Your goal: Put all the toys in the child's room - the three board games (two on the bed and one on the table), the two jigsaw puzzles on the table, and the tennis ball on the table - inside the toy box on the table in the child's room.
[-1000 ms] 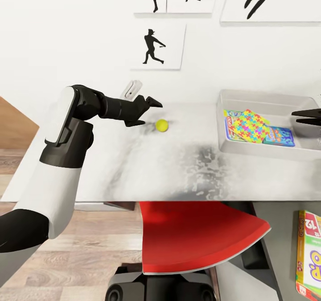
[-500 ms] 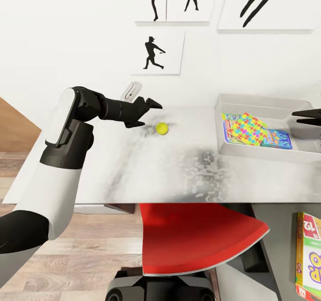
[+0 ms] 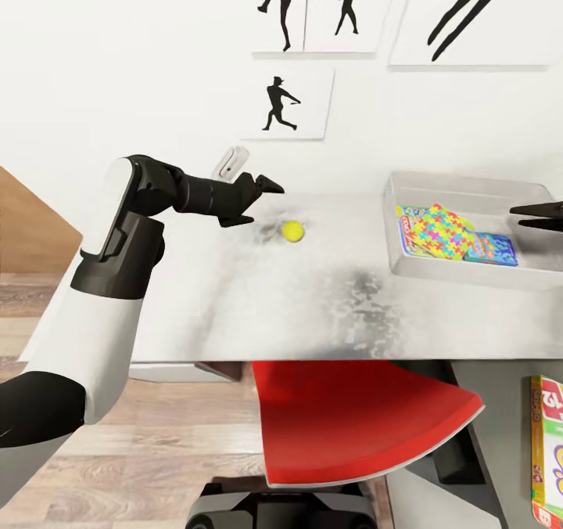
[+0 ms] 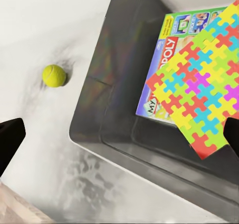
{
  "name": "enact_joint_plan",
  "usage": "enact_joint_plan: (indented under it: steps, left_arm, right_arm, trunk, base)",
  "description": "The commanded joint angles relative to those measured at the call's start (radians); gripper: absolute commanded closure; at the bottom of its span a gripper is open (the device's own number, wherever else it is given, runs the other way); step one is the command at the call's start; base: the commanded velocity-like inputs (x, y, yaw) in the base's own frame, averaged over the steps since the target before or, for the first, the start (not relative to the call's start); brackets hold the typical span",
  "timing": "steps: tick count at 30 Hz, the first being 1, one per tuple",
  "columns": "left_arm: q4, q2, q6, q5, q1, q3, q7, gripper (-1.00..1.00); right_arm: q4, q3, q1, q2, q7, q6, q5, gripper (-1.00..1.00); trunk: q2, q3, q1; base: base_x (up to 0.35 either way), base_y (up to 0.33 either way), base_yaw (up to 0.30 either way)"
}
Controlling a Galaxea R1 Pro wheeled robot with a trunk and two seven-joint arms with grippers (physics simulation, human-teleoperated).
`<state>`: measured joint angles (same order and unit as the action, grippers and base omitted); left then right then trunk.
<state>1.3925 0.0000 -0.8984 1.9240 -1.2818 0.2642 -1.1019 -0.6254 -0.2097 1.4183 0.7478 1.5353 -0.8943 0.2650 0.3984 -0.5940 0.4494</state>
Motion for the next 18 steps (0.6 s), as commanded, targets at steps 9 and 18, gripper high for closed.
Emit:
enact_joint_plan:
  steps: [9, 18]
  left_arm:
    - [0.000, 0.001, -0.002, 0.008, 0.002, 0.000, -0.010, -1.00]
    - [0.000, 0.001, -0.001, 0.007, 0.002, 0.001, -0.010, -1.00]
  right_arm:
    - [-0.046, -0.005, -0.053, 0.002, 0.010, -0.011, 0.010, -1.00]
    - [-0.064, -0.005, -0.069, 0.003, 0.010, -0.021, 0.010, -1.00]
  trunk:
    - [0.002, 0.013, 0.001]
    - [0.002, 0.026, 0.001]
  base:
    - [0.000, 0.069, -0.090]
    - [0.000, 0.011, -0.189]
